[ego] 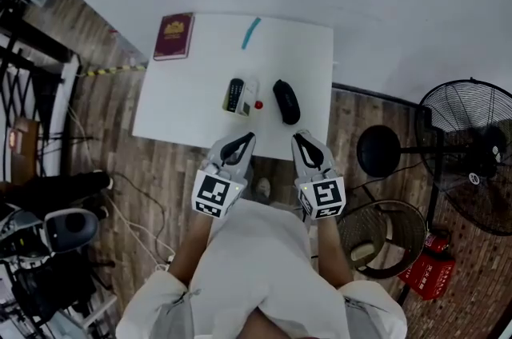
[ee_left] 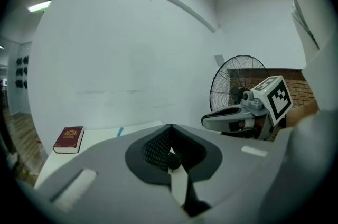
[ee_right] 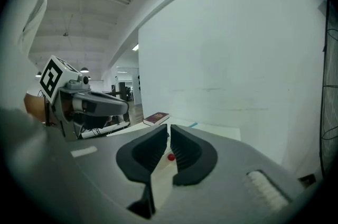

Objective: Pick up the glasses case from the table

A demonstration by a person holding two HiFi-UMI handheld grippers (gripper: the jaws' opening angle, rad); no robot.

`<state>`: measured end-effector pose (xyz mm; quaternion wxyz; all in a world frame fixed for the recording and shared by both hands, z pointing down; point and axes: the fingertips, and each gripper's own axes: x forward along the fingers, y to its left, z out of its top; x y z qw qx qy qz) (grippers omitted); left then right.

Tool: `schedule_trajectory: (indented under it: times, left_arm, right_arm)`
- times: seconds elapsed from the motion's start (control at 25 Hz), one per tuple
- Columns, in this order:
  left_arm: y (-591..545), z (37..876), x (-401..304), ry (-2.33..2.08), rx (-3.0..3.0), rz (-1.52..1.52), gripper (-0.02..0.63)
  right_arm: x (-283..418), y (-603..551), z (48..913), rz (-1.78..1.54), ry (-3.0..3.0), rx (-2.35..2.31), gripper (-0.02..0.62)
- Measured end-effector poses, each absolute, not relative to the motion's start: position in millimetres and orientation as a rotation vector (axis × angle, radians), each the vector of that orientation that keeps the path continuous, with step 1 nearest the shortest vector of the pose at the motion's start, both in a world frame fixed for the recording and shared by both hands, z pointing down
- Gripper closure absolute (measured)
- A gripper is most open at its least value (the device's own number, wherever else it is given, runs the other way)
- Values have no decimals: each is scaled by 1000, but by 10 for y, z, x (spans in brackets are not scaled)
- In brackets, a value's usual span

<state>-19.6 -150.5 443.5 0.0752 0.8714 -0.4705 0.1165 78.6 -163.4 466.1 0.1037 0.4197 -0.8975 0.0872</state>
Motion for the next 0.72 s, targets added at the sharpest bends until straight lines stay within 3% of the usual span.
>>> schedule_trajectory:
  times: [0.72]
  left_arm:
    - [-2417, 5056, -154, -1206, 2580, 454, 588]
  right_arm:
    - [809, -2511, 5357, 389, -2452, 1292, 543]
